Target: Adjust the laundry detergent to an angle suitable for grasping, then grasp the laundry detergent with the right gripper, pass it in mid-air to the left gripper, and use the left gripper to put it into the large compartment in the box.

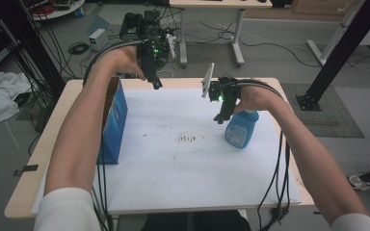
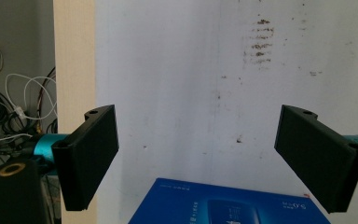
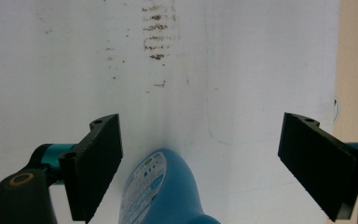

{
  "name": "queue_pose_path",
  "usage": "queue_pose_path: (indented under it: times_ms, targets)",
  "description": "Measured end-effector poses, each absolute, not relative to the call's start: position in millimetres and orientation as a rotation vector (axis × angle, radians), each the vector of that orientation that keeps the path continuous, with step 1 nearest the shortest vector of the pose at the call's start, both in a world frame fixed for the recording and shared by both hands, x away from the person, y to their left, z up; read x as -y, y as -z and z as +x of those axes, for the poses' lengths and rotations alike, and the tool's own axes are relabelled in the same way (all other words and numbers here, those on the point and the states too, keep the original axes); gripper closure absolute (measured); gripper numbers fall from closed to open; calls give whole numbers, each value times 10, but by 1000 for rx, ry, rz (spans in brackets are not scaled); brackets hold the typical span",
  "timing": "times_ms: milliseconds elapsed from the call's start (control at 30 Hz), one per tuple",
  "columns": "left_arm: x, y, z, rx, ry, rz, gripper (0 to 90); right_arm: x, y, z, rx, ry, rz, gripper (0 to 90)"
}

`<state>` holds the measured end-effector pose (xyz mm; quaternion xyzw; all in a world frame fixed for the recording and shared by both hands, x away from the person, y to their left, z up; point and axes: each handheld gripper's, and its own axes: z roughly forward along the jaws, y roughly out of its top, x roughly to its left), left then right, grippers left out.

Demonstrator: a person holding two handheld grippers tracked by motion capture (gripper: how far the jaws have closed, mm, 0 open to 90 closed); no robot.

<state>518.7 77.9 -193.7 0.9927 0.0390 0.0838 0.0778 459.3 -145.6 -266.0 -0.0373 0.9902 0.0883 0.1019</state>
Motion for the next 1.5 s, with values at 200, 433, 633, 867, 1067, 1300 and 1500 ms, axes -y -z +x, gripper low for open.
queue_pose_path:
  times_ms: [200, 433, 633, 867, 1067, 1300, 1500]
  targets:
    - [-793, 1923, 5177, -110, -250, 2973, 136, 1441, 2667, 4589, -2924, -257, -128, 129]
    - [-796, 1929, 5176, -123, -249, 2969, 135, 1444, 2661, 4583, -2925, -257, -114, 129]
    - [-768, 1944, 5192, -111, -245, 2964, 135, 1468, 2650, 4589, -2921, -259, -111, 129]
    - [-747, 1918, 5157, -101, -252, 2987, 135, 1486, 2642, 4587, -2934, -261, -104, 129]
    - [-747, 1908, 5135, -101, -260, 2996, 135, 1474, 2638, 4573, -2932, -269, -120, 129]
    - [-736, 1892, 5070, -105, -254, 3003, 135, 1458, 2615, 4539, -2926, -272, -121, 129]
    - [-727, 1882, 5049, -97, -251, 3010, 135, 1481, 2589, 4534, -2936, -290, -96, 129]
